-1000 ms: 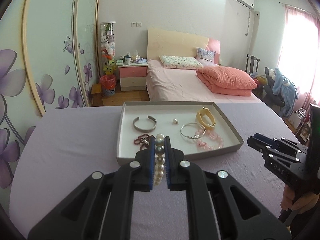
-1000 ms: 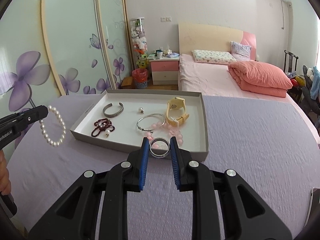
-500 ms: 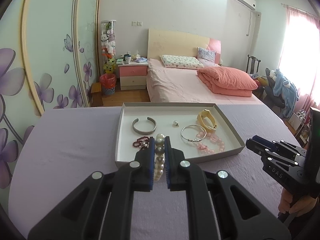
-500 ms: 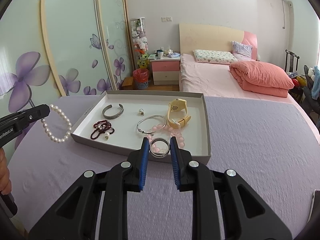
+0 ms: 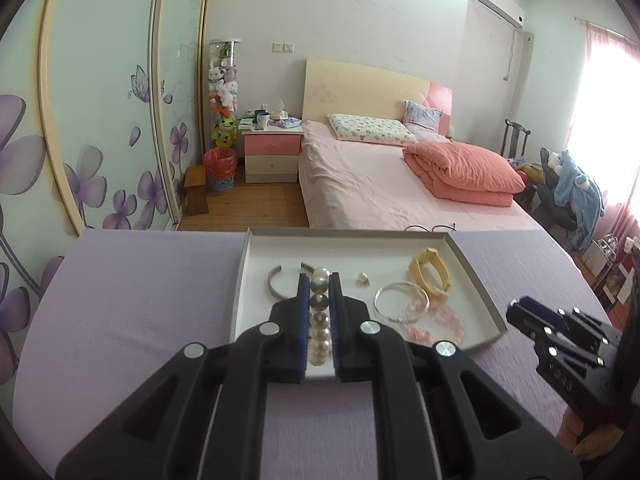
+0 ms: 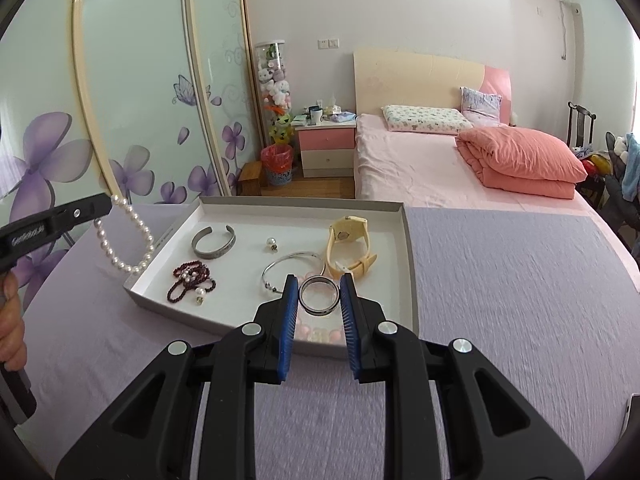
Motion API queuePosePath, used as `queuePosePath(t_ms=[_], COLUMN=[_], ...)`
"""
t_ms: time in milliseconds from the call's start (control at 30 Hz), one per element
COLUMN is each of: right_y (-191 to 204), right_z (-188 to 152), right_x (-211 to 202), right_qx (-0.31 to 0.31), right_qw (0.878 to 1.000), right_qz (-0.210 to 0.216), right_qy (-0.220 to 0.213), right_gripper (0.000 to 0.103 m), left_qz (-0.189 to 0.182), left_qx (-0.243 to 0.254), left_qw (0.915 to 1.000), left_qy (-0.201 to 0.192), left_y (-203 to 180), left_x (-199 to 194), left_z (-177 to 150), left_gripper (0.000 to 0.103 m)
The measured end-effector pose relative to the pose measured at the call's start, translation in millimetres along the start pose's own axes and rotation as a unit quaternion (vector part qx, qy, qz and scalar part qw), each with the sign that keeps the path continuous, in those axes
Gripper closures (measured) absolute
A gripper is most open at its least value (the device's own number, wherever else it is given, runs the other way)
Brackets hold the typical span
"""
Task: Organize jewelry
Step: 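Carry the pearl bracelet into the tray and open the left gripper while the right carries the ring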
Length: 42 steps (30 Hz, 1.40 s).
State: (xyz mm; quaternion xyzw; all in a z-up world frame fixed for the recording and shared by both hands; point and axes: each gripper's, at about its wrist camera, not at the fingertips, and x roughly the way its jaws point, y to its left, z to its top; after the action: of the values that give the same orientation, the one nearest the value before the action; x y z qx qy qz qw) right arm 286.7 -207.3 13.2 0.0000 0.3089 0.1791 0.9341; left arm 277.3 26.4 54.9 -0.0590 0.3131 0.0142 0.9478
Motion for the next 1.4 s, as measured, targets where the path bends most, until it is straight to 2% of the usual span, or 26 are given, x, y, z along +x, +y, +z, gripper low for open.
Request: queuePosePath(t_ms=[367,900,933,967,1033,1100,1167,1233,1400], right_y=[-7,-17,-17,-17,-17,-16,-16,-15,-7], right_z=[-3,-4,-5,-5,-6,-7,-7,-6,-5], right_x=[24,40,40,41,42,42,42,42,42], right_qx=[0.003,0.015,0.015,0.014,0.013,0.013,0.013,0.011,0.004], right_qw=[1.000,1.000,1.000,1.000,1.000,0.999,0.999,1.000,1.000], right_qz=[-0.002,-0.004,-0.004,-0.004,-0.004,-0.005,-0.005,-0.004,-0.004], right_qy=[0.014,0.025,0.025,0.026,0.028,0.029,0.029,0.029,0.027], right_gripper=[0.081,0.081,0.081,0.081,0.081,0.081,0.081,0.081,0.081], left_qz=[-0.010,-0.021,-0.021,-0.019,-0.012,-0.013,-0.009,-0.002,0.013], left_qx=[0.006,0.007,0.003,-0.001,-0.009,-0.017,-0.030,-0.039,-0.049], left_qw=[0.9997,0.9989,0.9990,0.9990,0.9992,0.9990,0.9987,0.9985,0.9980], left_qy=[0.021,0.041,0.040,0.040,0.037,0.040,0.041,0.039,0.039], left_y=[-11,-30,-28,-25,-18,-12,-2,7,27], left_x=[49,90,91,92,90,87,83,77,65], left_z=[10,8,7,7,6,5,3,0,-5], left_gripper=[0.094,0.092,0.088,0.074,0.061,0.058,0.047,0.040,0.028])
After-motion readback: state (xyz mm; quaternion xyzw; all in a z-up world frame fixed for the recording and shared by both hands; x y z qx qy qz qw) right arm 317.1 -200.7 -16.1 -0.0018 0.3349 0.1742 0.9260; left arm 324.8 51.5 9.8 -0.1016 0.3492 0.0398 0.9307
